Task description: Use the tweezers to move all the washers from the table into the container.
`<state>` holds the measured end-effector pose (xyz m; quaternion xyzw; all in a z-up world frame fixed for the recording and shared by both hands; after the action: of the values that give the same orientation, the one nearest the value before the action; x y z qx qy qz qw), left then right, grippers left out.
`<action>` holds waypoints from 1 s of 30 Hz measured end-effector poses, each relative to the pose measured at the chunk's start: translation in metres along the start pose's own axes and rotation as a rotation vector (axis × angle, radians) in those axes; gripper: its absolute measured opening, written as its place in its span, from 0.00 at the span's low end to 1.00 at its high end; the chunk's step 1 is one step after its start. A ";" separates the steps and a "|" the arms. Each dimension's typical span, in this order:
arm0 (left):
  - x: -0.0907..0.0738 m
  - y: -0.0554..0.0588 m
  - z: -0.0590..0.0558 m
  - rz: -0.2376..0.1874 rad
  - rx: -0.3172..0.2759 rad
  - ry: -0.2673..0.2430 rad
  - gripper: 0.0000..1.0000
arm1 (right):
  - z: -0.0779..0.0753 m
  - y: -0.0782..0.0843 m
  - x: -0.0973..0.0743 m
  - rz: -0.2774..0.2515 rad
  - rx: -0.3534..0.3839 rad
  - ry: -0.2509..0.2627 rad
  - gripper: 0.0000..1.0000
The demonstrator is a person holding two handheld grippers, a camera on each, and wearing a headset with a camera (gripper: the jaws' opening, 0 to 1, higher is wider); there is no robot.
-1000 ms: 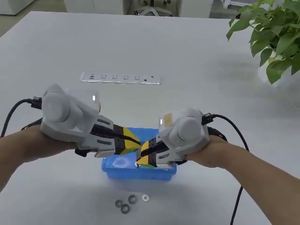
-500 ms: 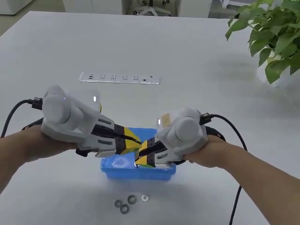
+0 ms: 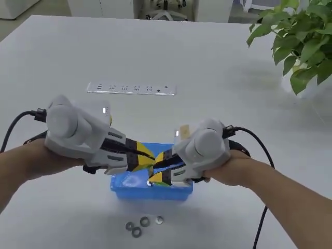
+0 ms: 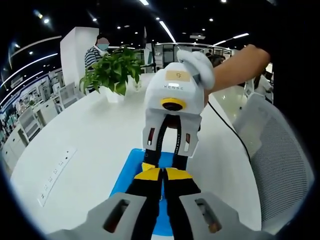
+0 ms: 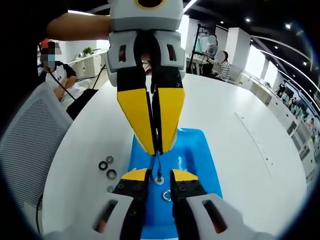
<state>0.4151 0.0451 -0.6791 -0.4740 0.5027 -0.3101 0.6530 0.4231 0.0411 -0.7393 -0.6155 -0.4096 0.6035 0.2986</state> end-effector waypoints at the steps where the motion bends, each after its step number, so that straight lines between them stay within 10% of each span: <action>1: 0.000 -0.001 0.000 0.000 -0.002 0.001 0.05 | 0.000 -0.001 -0.001 -0.003 0.002 0.002 0.19; 30: -0.013 -0.034 -0.011 0.004 0.020 -0.020 0.05 | 0.011 -0.004 -0.056 -0.001 0.117 0.200 0.54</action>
<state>0.4025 0.0414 -0.6434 -0.4696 0.4940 -0.3091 0.6633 0.4148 -0.0067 -0.7091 -0.6539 -0.3421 0.5620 0.3735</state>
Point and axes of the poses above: the centre of the closed fingertips' face, and the gripper's own axes: x roughly forward along the fingers, z roughly to its left, y roughly out of its underside, the point moved 2 cm from there along -x, roughly backward along the fingers, and after that the axes turned 11 degrees about -z, right-handed, at the moved point
